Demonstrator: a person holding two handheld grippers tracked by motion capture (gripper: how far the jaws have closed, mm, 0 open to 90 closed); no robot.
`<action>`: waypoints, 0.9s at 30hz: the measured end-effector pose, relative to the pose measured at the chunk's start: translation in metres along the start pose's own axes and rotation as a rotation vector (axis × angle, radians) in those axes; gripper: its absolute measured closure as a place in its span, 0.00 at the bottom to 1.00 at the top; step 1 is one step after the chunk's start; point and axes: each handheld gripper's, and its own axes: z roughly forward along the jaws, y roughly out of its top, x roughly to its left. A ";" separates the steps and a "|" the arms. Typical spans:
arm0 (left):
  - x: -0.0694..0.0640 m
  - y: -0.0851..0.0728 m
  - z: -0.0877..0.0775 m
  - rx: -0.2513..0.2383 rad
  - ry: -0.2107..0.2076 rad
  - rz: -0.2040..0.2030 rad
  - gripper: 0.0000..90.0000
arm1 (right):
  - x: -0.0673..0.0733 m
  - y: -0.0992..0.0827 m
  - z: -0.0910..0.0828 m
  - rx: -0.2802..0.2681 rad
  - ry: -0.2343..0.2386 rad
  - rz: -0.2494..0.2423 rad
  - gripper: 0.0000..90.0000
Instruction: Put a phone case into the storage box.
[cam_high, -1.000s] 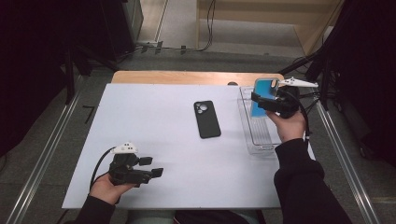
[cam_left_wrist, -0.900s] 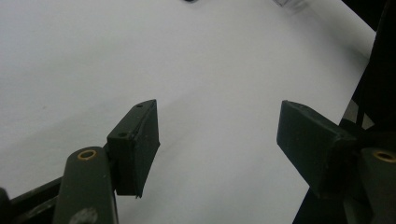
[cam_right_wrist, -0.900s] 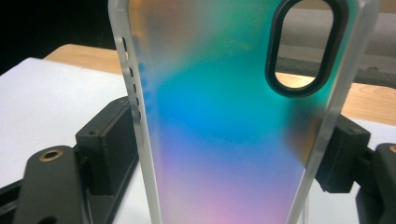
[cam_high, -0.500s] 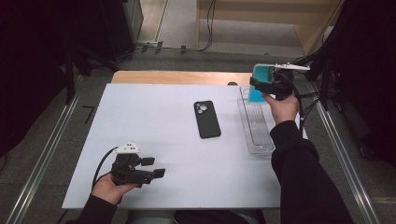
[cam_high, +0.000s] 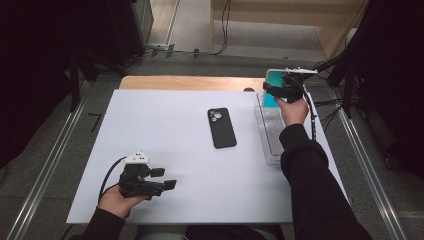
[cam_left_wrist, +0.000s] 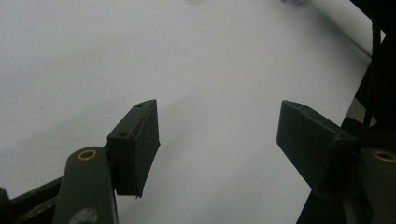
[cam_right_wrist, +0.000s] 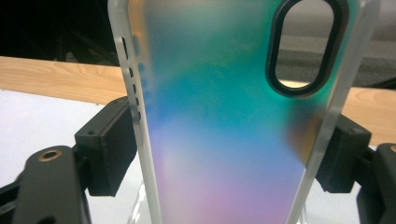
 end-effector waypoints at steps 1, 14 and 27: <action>0.000 0.000 0.000 0.000 0.000 0.000 0.33 | 0.000 0.000 0.000 0.000 0.000 0.000 0.20; 0.000 0.000 0.001 0.001 0.005 0.000 0.33 | 0.002 -0.009 0.027 0.048 -0.010 -0.024 0.19; -0.001 0.001 0.002 0.004 0.000 0.001 0.33 | -0.002 -0.008 0.030 0.028 -0.032 -0.020 0.04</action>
